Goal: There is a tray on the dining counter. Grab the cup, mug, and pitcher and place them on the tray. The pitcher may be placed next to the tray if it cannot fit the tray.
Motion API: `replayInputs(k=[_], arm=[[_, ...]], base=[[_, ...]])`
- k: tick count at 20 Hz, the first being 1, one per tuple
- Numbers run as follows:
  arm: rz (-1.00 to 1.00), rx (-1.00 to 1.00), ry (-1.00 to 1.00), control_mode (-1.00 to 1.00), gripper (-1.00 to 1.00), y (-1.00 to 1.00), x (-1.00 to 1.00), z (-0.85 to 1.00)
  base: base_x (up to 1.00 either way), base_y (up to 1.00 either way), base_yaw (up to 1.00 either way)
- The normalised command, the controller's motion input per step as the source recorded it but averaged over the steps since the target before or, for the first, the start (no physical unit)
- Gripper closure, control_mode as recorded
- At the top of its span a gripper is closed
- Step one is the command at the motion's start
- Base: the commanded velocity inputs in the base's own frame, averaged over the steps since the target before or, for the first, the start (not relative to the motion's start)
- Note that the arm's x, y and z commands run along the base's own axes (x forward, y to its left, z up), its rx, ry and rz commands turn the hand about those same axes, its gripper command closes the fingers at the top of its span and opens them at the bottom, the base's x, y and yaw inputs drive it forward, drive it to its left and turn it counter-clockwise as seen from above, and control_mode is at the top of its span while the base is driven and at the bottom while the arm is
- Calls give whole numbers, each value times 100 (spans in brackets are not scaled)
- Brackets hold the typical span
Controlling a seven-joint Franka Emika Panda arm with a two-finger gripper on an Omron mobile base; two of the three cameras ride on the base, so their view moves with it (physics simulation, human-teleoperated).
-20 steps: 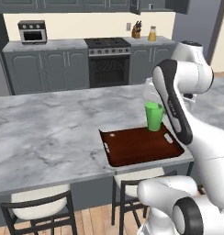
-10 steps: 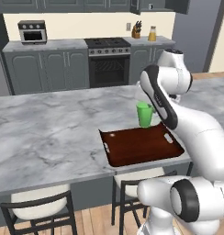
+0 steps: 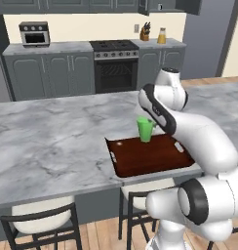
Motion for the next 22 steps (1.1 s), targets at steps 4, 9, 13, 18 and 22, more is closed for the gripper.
replayInputs(k=[4, 9, 13, 18, 22], arm=[[0, 0, 0, -100, 100, 26, 46, -56], [0, 0, 0, -100, 100, 22, 50, -49], [0, 0, 0, -100, 100, 19, 53, -45], [0, 0, 0, -100, 100, 11, 48, -38], [0, 0, 0, -100, 100, 7, 37, -34]], base=[[0, 0, 0], [0, 0, 0], [0, 0, 0], [0, 0, 0], [0, 0, 0]])
